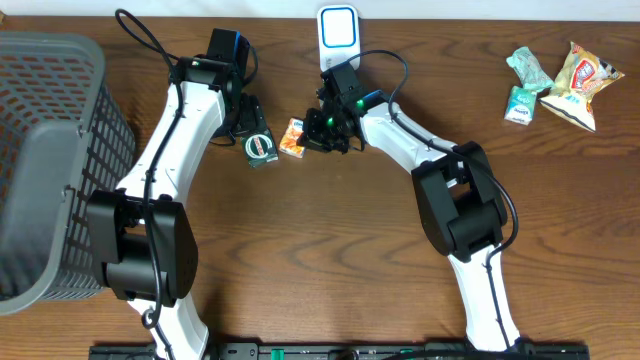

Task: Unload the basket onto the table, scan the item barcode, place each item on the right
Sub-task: 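Reach the right gripper left and grasp the orange Kleenex tissue pack, then carry the Kleenex pack up to the scanner with the right gripper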

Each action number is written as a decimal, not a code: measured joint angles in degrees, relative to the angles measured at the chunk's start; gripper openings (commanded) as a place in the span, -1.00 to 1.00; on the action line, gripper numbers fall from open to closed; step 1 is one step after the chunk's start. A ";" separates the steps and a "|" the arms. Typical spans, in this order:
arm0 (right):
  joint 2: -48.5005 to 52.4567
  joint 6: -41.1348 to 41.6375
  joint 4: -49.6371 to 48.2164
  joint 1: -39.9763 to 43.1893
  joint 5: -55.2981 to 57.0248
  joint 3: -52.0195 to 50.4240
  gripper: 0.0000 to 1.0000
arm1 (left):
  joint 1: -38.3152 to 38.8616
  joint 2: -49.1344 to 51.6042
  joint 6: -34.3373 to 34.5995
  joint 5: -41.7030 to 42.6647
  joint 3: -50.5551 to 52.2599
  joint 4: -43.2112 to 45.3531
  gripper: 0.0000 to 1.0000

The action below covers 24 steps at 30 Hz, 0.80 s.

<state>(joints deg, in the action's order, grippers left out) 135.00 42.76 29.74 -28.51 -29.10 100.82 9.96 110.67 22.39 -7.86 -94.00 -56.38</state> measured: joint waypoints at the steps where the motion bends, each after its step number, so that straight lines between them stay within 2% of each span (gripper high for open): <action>1: 0.00 -0.13 0.00 0.04 -0.07 0.00 -0.98 | 0.00 0.00 0.02 0.00 0.00 0.00 0.95; 9: -0.04 -11.54 2.62 5.42 -7.80 -0.81 -0.98 | 0.00 0.00 0.02 0.00 0.00 0.00 0.95; 13: -2.10 -24.04 3.04 15.41 -18.03 -1.60 -0.98 | 0.00 0.00 0.02 0.00 0.00 0.00 0.96; 17: -6.54 -33.66 1.84 21.88 -28.48 -1.62 -0.98 | 0.00 0.00 0.00 0.00 0.00 0.00 0.96; 24: -8.87 -52.68 -0.90 29.44 -44.30 -1.57 -0.98 | 0.00 0.00 0.02 0.00 0.00 0.00 0.95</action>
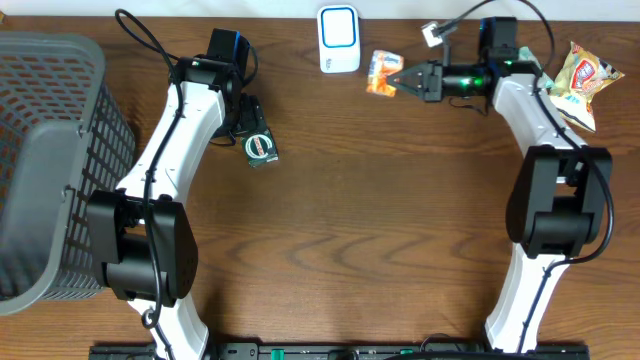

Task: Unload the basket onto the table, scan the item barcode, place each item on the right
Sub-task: 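Carry the Kleenex pack up to the scanner with the right gripper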

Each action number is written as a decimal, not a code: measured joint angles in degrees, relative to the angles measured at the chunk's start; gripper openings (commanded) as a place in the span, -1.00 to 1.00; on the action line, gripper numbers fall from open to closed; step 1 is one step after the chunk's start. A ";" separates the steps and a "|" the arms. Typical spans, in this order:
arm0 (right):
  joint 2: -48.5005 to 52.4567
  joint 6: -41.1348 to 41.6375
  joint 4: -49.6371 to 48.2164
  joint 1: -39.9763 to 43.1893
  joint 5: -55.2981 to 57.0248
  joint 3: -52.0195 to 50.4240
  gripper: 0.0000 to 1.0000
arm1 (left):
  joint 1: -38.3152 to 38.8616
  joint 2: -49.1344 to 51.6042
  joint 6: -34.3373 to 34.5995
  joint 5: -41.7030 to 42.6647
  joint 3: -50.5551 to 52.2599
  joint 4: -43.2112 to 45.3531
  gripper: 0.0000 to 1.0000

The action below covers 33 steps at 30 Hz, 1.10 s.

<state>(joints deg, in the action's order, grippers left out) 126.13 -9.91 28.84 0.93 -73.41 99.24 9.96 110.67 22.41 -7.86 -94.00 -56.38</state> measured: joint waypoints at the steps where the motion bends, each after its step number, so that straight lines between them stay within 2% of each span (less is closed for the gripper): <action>1: 0.00 -1.95 -0.20 0.39 -1.42 0.00 -0.98 | 0.00 0.00 0.00 0.00 0.00 -0.02 0.96; 5: 0.00 -5.46 -0.37 0.37 -4.02 0.00 -0.98 | 0.00 0.00 0.00 0.00 0.00 0.00 0.95; 15: 0.00 -7.02 0.70 -2.84 -6.64 0.00 -0.98 | 0.00 0.00 0.00 0.00 0.00 0.00 0.95; 21: 0.00 -2.69 0.70 -8.26 -9.99 0.00 -0.98 | 0.00 0.00 0.00 0.00 0.00 -0.02 0.96; 25: 0.00 1.81 0.68 -8.57 -13.11 0.00 -0.98 | 0.00 0.00 0.00 0.00 0.00 0.00 0.96; 33: 0.00 3.67 0.57 -8.57 -13.77 0.00 -0.97 | 0.00 0.00 0.00 0.00 0.00 0.00 0.96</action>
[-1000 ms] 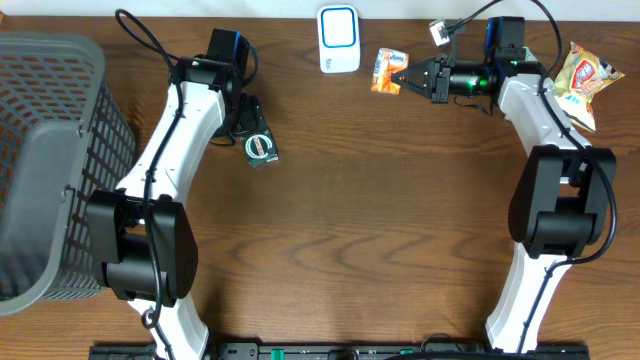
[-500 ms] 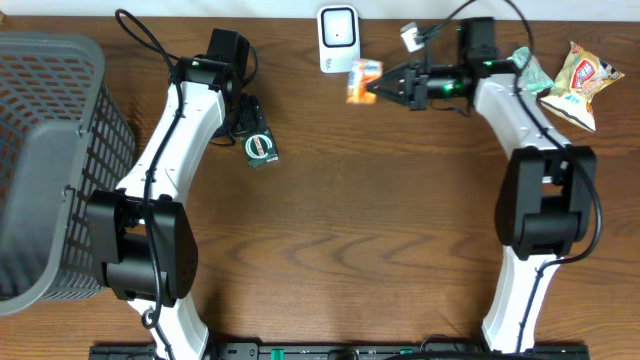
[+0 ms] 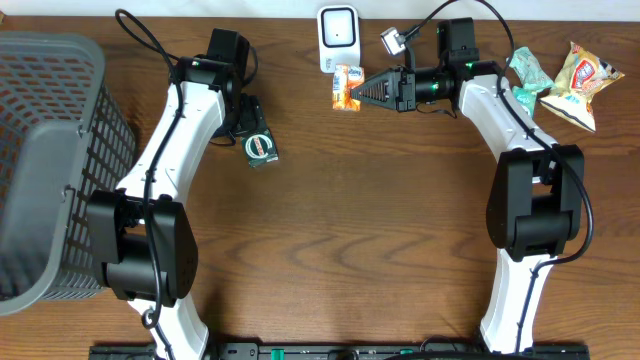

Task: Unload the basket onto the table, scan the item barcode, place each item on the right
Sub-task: 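Carry the Kleenex pack up to the scanner with the right gripper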

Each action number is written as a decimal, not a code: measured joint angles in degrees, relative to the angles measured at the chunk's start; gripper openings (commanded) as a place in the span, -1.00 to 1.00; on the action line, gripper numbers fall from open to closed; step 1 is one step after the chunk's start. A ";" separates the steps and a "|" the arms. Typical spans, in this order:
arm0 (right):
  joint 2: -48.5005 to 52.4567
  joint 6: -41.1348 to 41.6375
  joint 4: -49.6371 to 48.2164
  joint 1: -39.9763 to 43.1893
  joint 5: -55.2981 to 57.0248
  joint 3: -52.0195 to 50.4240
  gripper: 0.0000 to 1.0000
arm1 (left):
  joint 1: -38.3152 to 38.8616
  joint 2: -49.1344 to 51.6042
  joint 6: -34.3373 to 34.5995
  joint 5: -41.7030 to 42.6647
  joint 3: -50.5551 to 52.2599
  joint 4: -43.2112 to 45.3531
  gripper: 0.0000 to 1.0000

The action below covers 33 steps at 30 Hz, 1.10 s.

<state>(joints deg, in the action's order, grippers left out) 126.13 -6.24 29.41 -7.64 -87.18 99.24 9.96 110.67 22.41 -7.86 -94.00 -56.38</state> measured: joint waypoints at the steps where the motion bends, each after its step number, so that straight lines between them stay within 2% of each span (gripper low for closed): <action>1: 0.00 0.20 0.31 0.00 0.61 0.00 -0.97 | 0.00 0.00 0.00 0.00 0.00 0.00 0.96; 3: 0.00 1.79 2.16 -0.11 6.19 0.02 -0.97 | 0.00 0.00 0.00 0.00 0.00 -0.02 0.95; 5: 0.02 5.95 4.57 -0.55 17.97 0.00 -0.97 | 0.00 0.00 -0.02 0.00 0.00 -0.02 0.95; 8: 0.02 13.07 5.55 -2.27 45.72 0.07 -0.98 | 0.00 0.00 0.00 0.00 0.00 -0.02 0.96; 10: 0.04 13.88 5.92 -3.28 60.46 1.46 -0.98 | 0.00 0.00 0.00 0.00 0.00 -0.02 0.96; 12: 0.04 12.79 5.44 -4.07 72.00 4.02 -0.98 | 0.00 0.00 0.00 0.00 0.00 0.02 0.96; 14: 0.02 9.01 0.44 -5.73 86.79 8.17 -0.98 | 0.00 0.00 0.00 0.00 0.00 0.00 0.95; 17: 0.02 1.86 -7.80 -8.87 98.66 9.64 -0.98 | 0.00 0.00 -0.02 0.00 0.00 -0.02 0.96; 22: 0.04 -2.16 -17.38 -12.28 102.71 9.66 -0.98 | 0.00 0.00 0.00 0.00 0.00 0.00 0.95; 27: 0.04 -4.87 -23.80 -12.55 99.91 9.68 -0.98 | 0.00 0.00 0.00 0.00 0.00 0.00 0.95; 33: 1.79 -21.11 -28.65 -13.46 95.45 9.68 -0.98 | 0.00 0.00 0.00 0.00 0.00 -0.02 0.95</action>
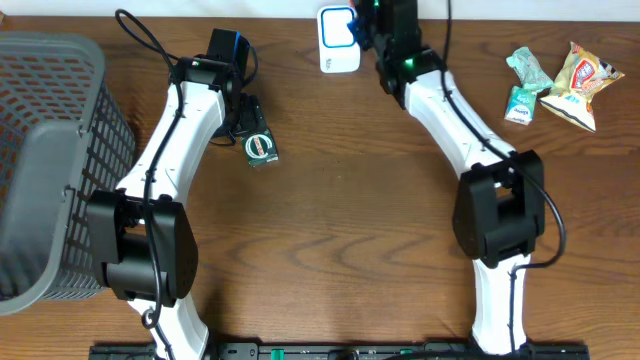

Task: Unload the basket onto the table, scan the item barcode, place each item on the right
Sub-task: 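Carry the Kleenex pack up to the scanner with the right gripper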

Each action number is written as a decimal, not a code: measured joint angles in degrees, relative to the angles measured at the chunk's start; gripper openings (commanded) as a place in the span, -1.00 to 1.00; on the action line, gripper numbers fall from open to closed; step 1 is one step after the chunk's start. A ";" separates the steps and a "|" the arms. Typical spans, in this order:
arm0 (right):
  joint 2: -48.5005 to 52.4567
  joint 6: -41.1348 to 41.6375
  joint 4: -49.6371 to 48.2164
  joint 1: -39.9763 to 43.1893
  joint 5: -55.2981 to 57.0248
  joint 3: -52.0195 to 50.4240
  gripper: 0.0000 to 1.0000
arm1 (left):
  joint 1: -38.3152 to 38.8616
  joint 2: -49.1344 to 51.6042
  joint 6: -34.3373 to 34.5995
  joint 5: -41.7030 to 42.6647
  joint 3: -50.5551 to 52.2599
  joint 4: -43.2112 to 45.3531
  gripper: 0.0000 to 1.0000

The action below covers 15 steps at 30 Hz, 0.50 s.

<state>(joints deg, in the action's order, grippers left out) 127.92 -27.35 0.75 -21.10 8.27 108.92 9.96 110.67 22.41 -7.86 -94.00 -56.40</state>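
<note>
The white barcode scanner (335, 48) with a blue-lit face stands at the table's far edge in the overhead view. My right gripper (362, 24) is raised right against the scanner's right side, and the wrist hides its fingers. The orange snack packet is hidden from view. Left of centre, my left gripper (251, 128) rests low on the table with its tips at a round green-and-white packet (261, 148). Whether it clamps the packet cannot be told.
A large grey mesh basket (45, 150) fills the left edge. At the far right lie a yellow chip bag (580, 75), a teal wrapper (527, 66) and a small green-white pack (518, 105). The brown wooden table (340, 240) runs to the front.
My right gripper has moved from just below and right of the scanner, holding the orange packet out, to right against the scanner's face. The packet no longer shows. The left arm has not moved.
My right gripper was at the orange packet on the table beside the green one. Then it held the packet right of the scanner, then just below the scanner, and now it is against the scanner. The left gripper stayed at the green packet throughout.
</note>
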 measured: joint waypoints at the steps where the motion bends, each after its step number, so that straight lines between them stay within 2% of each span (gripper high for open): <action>1: 0.26 -1.18 -0.04 -0.20 0.22 0.00 -0.98 | 0.00 0.00 0.00 0.00 0.00 0.02 0.96; 7: 8.90 -13.16 -2.84 -1.62 3.37 0.02 -0.98 | 0.00 0.00 0.00 0.00 0.00 0.02 0.96; 15: 10.14 -16.74 -5.05 -1.62 5.77 0.02 -0.98 | 0.00 0.00 0.00 0.00 0.00 0.02 0.96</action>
<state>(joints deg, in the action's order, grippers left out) 138.06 -44.10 -4.29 -22.72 14.04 108.95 9.96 110.67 22.41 -7.86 -94.00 -56.38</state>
